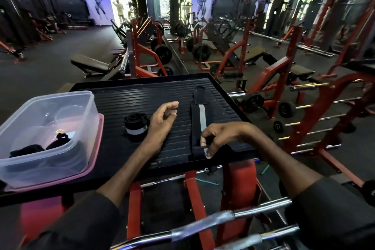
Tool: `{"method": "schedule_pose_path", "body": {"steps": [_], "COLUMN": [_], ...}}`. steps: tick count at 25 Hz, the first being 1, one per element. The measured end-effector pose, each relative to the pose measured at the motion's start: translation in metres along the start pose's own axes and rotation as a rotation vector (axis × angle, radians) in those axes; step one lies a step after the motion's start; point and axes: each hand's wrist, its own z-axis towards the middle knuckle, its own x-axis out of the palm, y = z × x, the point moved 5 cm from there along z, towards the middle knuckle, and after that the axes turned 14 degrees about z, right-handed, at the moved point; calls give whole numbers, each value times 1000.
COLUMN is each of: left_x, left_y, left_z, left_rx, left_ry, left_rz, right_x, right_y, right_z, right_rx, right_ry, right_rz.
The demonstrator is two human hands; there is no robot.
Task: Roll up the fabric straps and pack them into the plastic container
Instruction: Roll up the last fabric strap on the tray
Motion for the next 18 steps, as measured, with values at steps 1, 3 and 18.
{"method": "schedule_pose_path", "body": {"steps": [1, 3, 18], "left_x": [-1, -5, -2], "left_y": [-1, -3, -130], "left_z": [-1, -1, 63], "left_rx": [-3, -18, 247], "left_ry": [2, -14, 58], "left_rz": [-13, -58, 0], "right_x": [-4, -19, -118], "right_y": [3, 13, 226], "right_z": [1, -2, -83], "right_rx": [-68, -178, -763], "right_ry": [-22, -160, -652], "right_rz": [61, 256, 1018]}}
